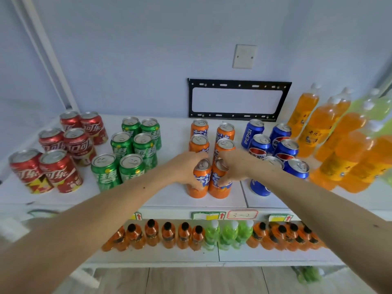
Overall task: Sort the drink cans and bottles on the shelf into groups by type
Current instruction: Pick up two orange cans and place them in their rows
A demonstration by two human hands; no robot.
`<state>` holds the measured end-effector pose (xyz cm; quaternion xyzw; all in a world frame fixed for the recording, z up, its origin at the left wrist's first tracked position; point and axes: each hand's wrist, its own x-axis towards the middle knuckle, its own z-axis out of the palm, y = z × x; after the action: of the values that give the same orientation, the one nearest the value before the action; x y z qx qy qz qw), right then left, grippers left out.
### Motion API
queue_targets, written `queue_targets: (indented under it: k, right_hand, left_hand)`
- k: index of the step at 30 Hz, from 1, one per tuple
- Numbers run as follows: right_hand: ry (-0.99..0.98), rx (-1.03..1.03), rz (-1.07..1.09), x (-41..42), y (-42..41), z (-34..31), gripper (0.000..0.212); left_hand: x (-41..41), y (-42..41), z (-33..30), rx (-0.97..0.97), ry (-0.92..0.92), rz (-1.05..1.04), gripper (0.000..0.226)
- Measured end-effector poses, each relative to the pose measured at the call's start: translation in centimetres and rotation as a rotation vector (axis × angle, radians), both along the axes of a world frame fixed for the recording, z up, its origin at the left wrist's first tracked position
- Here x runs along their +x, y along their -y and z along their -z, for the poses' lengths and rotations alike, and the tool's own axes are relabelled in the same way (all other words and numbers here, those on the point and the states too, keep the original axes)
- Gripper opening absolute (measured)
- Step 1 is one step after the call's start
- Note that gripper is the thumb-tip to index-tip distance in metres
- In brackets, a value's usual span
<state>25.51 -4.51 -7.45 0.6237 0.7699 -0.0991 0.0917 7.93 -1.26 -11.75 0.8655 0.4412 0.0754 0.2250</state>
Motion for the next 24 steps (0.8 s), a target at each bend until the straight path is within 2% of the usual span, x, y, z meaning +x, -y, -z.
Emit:
queue_targets:
  k: [3,8,11,13,15,18,21,24]
  right_hand:
    - [0.002,-0.021,-0.018,0.0,-0.3,0.3,0.062]
    - [0.029,-0.123,-0.052,1.6,-0.7,-3.5,0.082]
    - [0.002,-0.039,0.029,3.0,-2.3,-6.1,0.065]
    - [-0.027,0.051,0.085,3.3,-3.9,-6.0,0.059]
    - [-0.046,0.073,0.139,3.1,-5.3,-4.9,0.067]
    - [-0.079,-0.020,0.184,2.4,-7.0,-2.5,0.078]
    - [-0.023,0.006,0.186,1.6,-8.1,-0.6,0.074]
    - [0.013,0.071,0.136,1.5,-8.8,0.0,0.065]
  left_hand:
    - [-0.1,-0.1,0.1,-0.022,-0.011,-0.005,0.083]
    - [-1.4,-1.4,-2.9,-0.091,0.009,0.005,0.095]
    - [-2.8,-3.8,-6.0,-0.119,0.116,-0.066,0.079]
    - [-3.0,-5.6,-6.9,-0.068,0.100,-0.085,0.071]
    - [-2.2,-7.0,-6.6,-0.037,0.018,-0.077,0.071]
    - [-0.2,-8.2,-4.7,-0.006,-0.075,-0.077,0.071]
    - [1.4,-8.8,-2.7,0.079,-0.101,-0.079,0.051]
    - [1.9,-9.5,-2.2,0.116,-0.106,-0.082,0.051]
